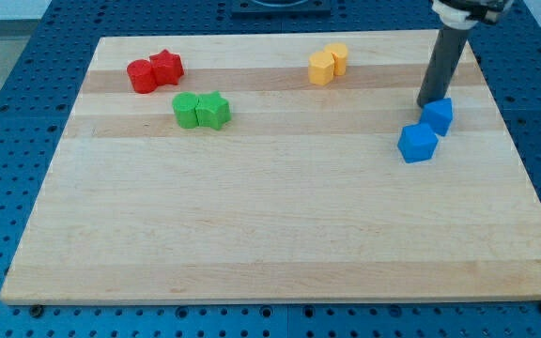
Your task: Push the yellow heart into the blue triangle
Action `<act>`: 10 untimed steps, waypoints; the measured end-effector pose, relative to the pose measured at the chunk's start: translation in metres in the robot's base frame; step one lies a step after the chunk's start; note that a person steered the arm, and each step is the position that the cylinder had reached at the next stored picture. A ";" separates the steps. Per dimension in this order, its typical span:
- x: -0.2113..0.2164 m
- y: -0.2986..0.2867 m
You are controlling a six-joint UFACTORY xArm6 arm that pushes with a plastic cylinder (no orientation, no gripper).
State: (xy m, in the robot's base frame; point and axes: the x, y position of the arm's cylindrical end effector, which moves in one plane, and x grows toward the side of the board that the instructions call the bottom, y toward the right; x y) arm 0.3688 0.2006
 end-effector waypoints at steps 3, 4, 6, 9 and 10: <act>-0.050 0.000; -0.107 -0.016; -0.173 -0.124; -0.113 -0.120; -0.113 -0.080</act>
State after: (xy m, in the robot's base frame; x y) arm 0.2555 0.1211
